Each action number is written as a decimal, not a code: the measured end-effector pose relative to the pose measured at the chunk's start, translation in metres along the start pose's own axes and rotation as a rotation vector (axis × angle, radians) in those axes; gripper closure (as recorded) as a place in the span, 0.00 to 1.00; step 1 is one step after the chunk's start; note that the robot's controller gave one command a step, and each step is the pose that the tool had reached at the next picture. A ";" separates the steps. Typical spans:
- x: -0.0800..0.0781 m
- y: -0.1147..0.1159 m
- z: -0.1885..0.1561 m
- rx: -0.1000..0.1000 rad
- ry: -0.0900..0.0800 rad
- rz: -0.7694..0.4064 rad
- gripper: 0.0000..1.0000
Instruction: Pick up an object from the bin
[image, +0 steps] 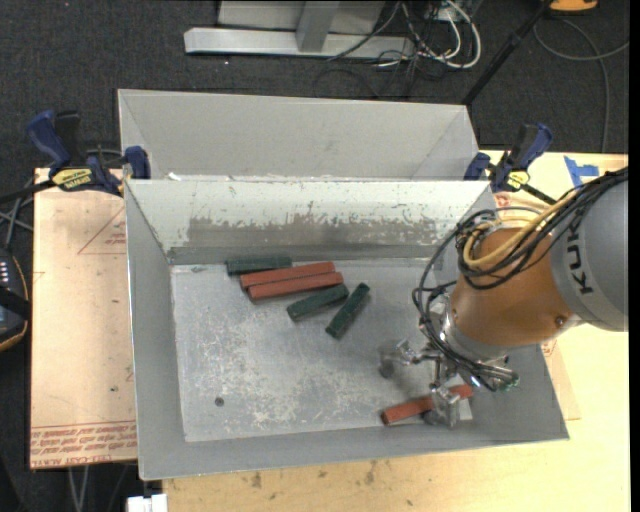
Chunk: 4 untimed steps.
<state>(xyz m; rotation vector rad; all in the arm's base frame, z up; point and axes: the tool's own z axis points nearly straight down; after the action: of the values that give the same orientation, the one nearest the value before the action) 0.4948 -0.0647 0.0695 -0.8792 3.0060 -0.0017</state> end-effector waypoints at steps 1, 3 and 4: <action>-0.010 0.018 -0.001 -0.004 0.007 -0.038 1.00; -0.010 0.019 -0.004 -0.006 0.009 -0.038 1.00; -0.009 0.020 -0.019 -0.009 0.012 -0.038 1.00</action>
Offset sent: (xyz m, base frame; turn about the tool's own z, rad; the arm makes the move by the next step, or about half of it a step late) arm 0.0000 0.0000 0.0000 0.0000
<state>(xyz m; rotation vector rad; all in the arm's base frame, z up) 0.4914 -0.0428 0.0890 -0.9402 3.0026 0.0064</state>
